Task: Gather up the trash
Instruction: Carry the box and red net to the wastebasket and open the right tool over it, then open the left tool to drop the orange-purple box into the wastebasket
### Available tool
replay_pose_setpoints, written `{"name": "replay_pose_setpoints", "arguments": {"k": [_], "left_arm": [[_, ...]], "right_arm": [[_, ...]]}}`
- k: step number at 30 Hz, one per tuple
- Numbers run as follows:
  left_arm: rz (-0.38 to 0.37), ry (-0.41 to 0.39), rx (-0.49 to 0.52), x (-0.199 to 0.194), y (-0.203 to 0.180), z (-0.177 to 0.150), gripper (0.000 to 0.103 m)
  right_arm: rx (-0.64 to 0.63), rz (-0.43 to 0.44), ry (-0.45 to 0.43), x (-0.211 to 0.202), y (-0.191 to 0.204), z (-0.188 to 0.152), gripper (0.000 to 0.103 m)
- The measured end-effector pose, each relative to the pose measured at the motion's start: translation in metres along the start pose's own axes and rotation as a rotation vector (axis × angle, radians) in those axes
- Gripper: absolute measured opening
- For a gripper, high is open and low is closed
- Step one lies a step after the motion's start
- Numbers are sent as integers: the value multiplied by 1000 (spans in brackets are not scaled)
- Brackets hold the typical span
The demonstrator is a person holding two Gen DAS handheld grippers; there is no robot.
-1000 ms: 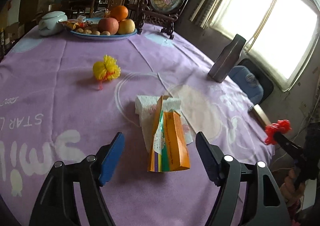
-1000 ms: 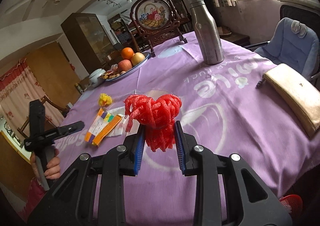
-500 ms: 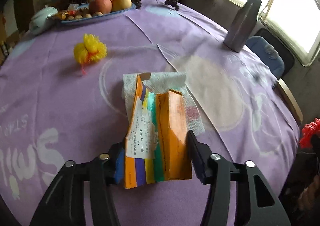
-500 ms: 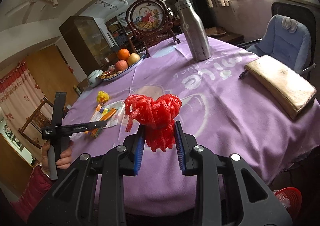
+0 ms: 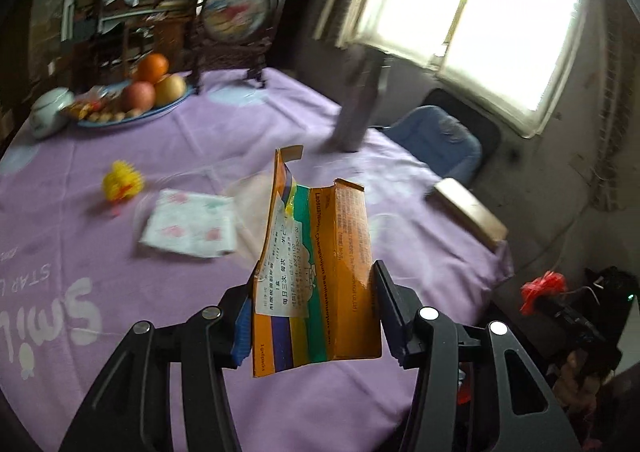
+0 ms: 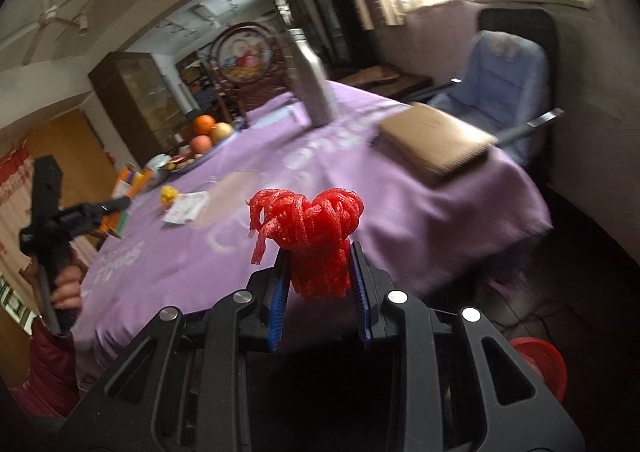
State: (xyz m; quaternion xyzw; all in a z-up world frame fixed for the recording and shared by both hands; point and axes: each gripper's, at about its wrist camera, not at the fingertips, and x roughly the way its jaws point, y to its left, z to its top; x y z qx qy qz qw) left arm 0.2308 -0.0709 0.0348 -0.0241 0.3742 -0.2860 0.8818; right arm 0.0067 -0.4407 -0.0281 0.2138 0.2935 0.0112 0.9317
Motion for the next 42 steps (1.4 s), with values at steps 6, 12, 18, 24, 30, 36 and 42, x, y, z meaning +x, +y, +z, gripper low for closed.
{"name": "replay_pose_setpoints", "arguments": {"k": [6, 12, 18, 24, 30, 36, 42], "left_arm": [[-96, 20, 69, 14, -66, -7, 52], [-232, 98, 159, 52, -149, -29, 52], [-331, 187, 253, 101, -221, -53, 52], [-405, 335, 363, 163, -289, -93, 52], [-434, 471, 456, 222, -341, -141, 52], [-386, 538, 547, 266, -377, -179, 70], [-339, 486, 600, 258, -379, -182, 86]], "right_arm": [[76, -143, 27, -34, -63, -40, 30], [186, -317, 154, -31, -142, -104, 32], [301, -405, 311, 15, -211, -160, 61], [410, -408, 203, -22, -248, -160, 67], [539, -456, 64, -74, -282, -156, 70], [583, -456, 34, -87, -298, -163, 70], [579, -421, 29, -84, -292, -161, 70]]}}
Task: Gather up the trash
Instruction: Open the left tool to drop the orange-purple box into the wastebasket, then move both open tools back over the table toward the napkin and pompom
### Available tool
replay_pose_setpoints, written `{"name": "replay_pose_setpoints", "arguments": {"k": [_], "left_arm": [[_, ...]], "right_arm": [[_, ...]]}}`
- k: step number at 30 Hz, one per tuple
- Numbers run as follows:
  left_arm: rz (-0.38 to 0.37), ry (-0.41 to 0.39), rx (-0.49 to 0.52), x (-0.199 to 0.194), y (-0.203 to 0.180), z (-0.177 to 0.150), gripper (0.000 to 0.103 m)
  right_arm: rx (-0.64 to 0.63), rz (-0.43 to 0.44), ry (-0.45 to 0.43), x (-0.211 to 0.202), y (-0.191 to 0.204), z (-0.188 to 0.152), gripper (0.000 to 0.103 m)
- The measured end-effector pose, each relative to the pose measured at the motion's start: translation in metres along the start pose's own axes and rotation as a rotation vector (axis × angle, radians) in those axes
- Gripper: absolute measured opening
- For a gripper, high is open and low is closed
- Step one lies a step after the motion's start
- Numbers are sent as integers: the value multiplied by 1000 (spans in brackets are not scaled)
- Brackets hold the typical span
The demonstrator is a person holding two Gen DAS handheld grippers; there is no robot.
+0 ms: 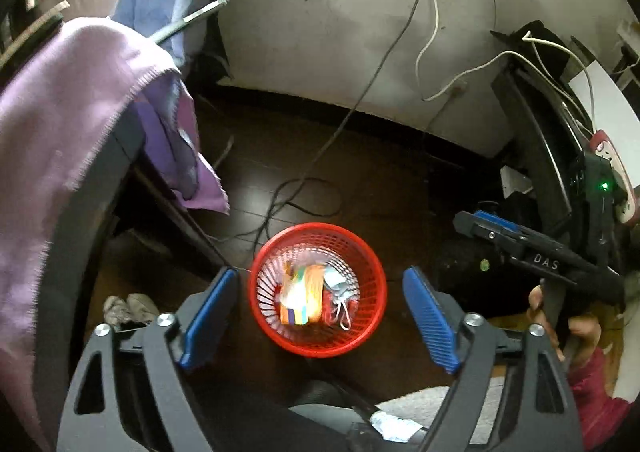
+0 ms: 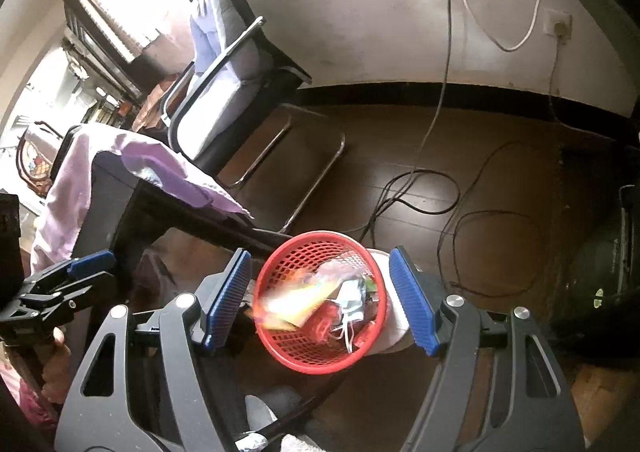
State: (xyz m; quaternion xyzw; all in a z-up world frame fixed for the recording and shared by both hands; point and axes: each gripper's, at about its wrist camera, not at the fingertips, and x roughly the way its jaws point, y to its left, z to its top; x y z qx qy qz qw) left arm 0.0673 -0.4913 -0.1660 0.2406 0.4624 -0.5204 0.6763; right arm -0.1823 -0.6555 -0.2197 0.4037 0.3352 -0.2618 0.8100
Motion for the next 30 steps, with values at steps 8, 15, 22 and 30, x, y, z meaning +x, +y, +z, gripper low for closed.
{"name": "replay_pose_setpoints", "arguments": {"k": [8, 15, 22, 30], "left_arm": [[57, -99, -51, -54, 21, 2, 88], [113, -205, -101, -109, 44, -7, 91], [228, -304, -168, -180, 88, -41, 94], [460, -349, -322, -258, 186, -95, 97]], "right_arm": [[-69, 40, -21, -14, 31, 0, 70], [-180, 67, -65, -40, 79, -3, 73], [-288, 97, -93, -58, 130, -8, 79], [-431, 148, -60, -53, 210, -24, 81]]}}
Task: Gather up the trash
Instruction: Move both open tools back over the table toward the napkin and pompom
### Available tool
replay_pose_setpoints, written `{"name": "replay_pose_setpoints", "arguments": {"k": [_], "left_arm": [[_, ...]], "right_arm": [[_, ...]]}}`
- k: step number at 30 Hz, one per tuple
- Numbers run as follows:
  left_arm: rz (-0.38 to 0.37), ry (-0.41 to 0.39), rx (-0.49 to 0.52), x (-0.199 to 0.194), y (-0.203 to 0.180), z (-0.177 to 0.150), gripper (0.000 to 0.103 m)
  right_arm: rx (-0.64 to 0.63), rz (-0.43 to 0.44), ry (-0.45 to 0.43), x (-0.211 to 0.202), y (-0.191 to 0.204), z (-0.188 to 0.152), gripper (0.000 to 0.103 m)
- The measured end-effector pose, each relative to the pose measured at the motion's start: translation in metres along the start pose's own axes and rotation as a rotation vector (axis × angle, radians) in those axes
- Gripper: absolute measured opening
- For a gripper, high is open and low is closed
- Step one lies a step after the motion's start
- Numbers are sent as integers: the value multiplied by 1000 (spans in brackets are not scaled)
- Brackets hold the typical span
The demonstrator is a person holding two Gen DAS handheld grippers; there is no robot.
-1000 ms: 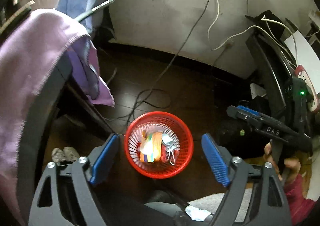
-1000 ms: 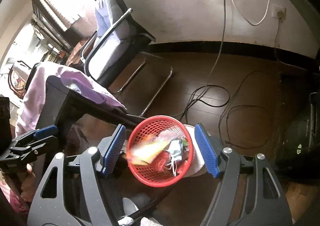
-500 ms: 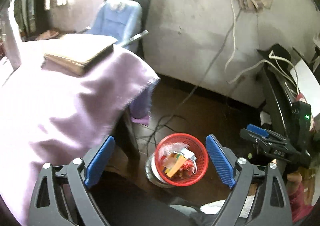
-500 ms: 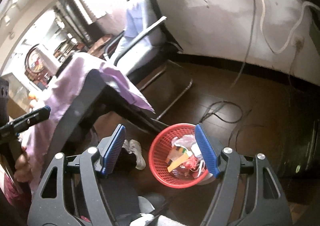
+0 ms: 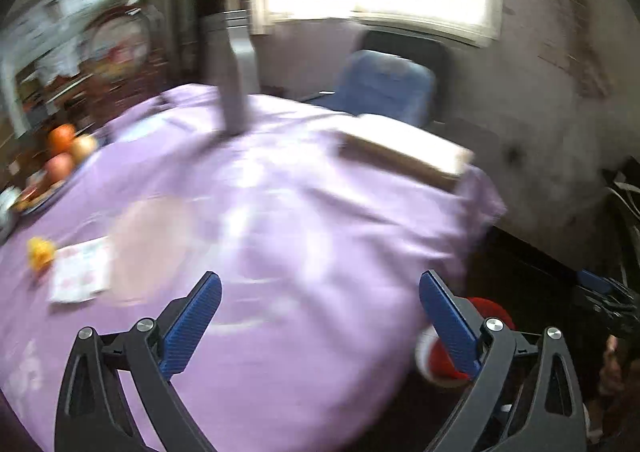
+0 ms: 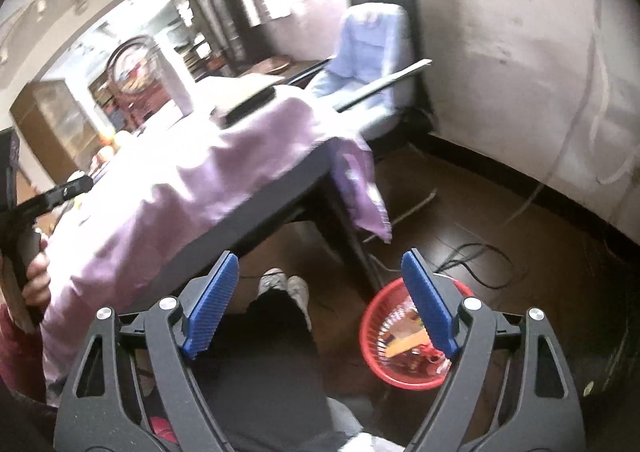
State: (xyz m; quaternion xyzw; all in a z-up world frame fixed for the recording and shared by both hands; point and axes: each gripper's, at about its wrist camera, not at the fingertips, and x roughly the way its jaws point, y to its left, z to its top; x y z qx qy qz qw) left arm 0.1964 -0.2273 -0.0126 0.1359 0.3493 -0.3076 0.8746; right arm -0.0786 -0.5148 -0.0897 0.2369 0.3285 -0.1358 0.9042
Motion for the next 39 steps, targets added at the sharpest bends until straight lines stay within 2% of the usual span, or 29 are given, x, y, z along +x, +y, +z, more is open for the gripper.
{"name": "replay_pose_setpoints", "arguments": {"k": [7, 13, 17, 20, 24, 28, 33, 39], "left_arm": [[183, 15, -211, -12, 149, 1, 97], [352, 33, -414, -5, 273, 2, 97], [344, 51, -575, 13, 341, -2, 97], [356, 88, -593, 31, 364, -2, 97], [350, 124, -579, 52, 375, -4, 97], [390, 159, -577, 65, 381, -7, 97], [365, 170, -626, 68, 395, -15, 97], [456, 223, -536, 79, 381, -12, 98]], "right_arm": [[-101, 73, 47, 31, 75, 15, 84], [-201, 144, 81, 59, 148, 32, 85], [-280, 192, 95, 74, 197, 39, 85], [-329, 220, 102, 82, 227, 42, 85], [-386, 257, 111, 88, 262, 47, 87], [-433, 317, 121, 96, 301, 50, 90], [-511, 367, 132, 116, 350, 55, 92], [-559, 435, 247, 164, 418, 60, 92]]}}
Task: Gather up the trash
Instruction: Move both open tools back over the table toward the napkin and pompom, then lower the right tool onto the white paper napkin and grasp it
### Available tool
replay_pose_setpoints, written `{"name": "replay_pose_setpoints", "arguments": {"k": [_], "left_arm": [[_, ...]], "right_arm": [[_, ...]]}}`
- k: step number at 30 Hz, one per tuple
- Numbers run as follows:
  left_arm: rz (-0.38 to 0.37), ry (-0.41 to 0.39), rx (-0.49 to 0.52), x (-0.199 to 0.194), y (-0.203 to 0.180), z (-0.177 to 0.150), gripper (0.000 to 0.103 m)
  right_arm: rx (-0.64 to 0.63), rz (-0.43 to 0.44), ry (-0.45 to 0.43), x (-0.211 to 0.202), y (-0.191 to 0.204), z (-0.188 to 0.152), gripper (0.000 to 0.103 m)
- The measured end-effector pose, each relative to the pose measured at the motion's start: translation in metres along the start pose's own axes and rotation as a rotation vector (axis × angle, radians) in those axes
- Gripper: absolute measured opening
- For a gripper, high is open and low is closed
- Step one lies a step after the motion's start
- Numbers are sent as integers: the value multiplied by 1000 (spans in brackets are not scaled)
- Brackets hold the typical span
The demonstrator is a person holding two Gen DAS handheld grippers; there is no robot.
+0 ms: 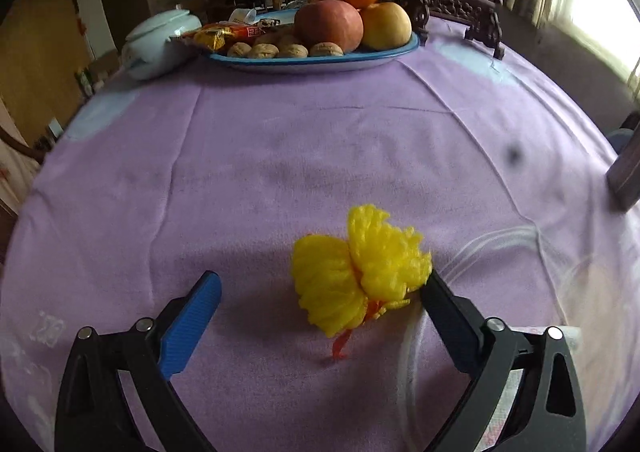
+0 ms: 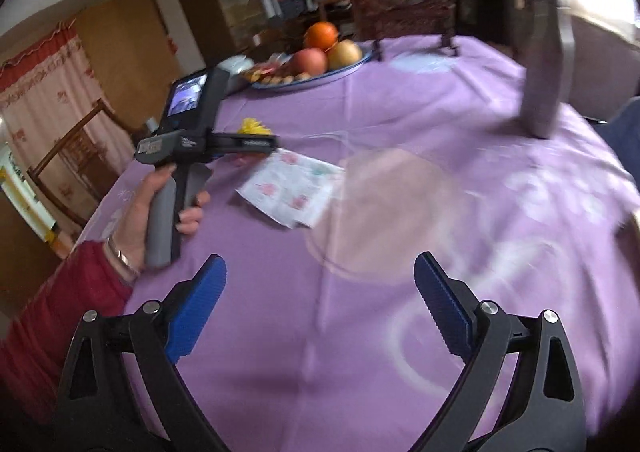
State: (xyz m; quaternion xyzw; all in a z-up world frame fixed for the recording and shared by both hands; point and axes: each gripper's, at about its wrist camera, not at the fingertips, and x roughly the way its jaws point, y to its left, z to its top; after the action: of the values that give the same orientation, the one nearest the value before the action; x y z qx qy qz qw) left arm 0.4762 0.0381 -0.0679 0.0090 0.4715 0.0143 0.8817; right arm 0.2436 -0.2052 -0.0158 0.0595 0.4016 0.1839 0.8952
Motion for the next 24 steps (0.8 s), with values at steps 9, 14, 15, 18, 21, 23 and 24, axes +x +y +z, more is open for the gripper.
{"name": "replay_pose_setpoints", "arguments": {"k": [9, 14, 15, 18, 21, 23, 24], "left_arm": [[-9, -1, -6, 1, 3, 0, 98], [-9, -1, -6, 1, 3, 0, 98], [-9, 0, -6, 1, 3, 0, 98], [-10, 0, -6, 2, 3, 0, 98], [-9, 0, -6, 2, 2, 0, 98], [-8, 0, -6, 2, 2, 0, 98], [-7, -1, -7, 2, 3, 0, 99]], "right_arm": [[-54, -4, 124, 92, 28, 47, 92], [-57, -20, 173, 124, 27, 57, 92], [-57, -18, 178, 128, 26, 58, 92], [-64, -11, 190, 136, 26, 62, 92], [-108, -17, 190, 141, 30, 63, 92], [-155, -36, 188, 143, 34, 61, 92], [-168, -41, 187, 145, 35, 61, 92]]}}
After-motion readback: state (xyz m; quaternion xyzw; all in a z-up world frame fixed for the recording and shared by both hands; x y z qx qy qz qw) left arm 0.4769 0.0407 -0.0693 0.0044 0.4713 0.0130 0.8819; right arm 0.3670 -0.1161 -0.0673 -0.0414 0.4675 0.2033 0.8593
